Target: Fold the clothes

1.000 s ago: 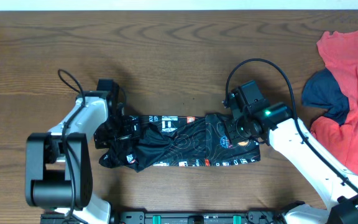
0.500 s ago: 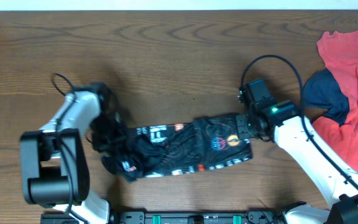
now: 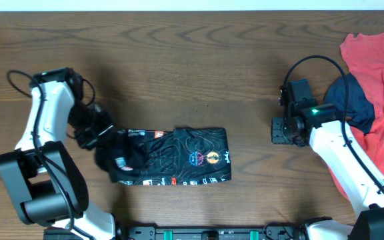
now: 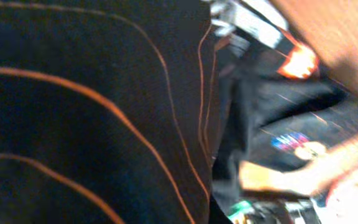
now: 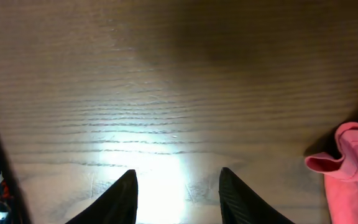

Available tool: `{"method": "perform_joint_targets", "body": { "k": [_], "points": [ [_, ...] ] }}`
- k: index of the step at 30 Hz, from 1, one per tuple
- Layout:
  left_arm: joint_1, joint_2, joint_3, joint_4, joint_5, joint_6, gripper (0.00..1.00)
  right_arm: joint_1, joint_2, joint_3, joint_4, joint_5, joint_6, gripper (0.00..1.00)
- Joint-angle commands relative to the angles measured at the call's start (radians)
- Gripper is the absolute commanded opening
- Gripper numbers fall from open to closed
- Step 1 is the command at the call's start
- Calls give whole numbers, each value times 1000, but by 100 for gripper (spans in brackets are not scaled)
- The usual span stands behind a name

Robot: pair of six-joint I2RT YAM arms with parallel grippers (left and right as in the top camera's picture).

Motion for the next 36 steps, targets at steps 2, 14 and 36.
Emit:
{"method": "perform_joint_targets", "body": {
  "k": [2, 14, 36],
  "points": [
    [-131, 1, 13, 19, 158, -39, 6, -5, -5, 12, -2, 10, -13, 41],
    [-584, 3, 10, 271, 60, -296, 6, -5, -5, 12, -24, -20, -14, 40],
    [-855, 3, 10, 438, 61, -478, 25, -5, -4, 12, -29, -35, -28, 40]
  ]
}}
